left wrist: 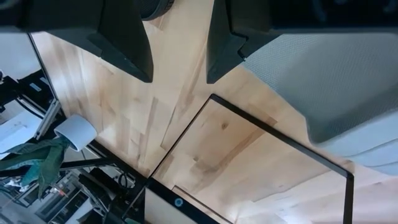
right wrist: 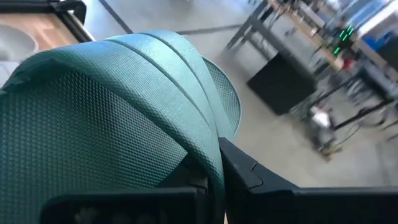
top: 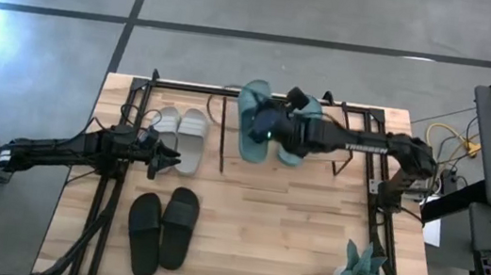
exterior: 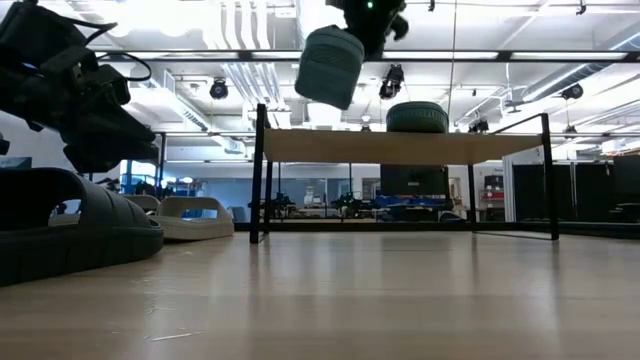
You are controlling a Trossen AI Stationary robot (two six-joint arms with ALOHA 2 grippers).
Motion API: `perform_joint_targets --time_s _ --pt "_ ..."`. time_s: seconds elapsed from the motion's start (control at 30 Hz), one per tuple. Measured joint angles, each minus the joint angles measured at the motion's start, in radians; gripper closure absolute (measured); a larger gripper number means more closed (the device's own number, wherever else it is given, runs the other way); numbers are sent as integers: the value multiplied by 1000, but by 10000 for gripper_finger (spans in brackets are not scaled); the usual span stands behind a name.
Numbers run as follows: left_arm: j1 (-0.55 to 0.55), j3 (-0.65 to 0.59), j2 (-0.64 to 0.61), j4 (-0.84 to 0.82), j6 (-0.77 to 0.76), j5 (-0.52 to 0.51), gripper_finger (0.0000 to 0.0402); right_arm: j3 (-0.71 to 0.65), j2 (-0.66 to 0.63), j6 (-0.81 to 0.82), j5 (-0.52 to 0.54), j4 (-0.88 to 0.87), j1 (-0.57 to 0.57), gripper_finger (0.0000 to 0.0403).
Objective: Pick and place slides into the shelf
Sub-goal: Put the green slide on the shelf
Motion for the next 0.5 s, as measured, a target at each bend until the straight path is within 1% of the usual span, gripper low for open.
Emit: perform_joint_targets --time_s 0.1,0.2,0.33,0.5 --pt "0 0 0 1 0 0 267 0 9 -2 -56 -32 -45 391" --pt "0 0 0 1 0 0 267 -3 35 -44 -55 -86 -55 390" --pt "0 0 1 4 0 0 267 -5 84 -99 -58 -97 -52 390" --pt "0 0 0 4 0 0 267 -6 124 -80 -46 -109 -57 390"
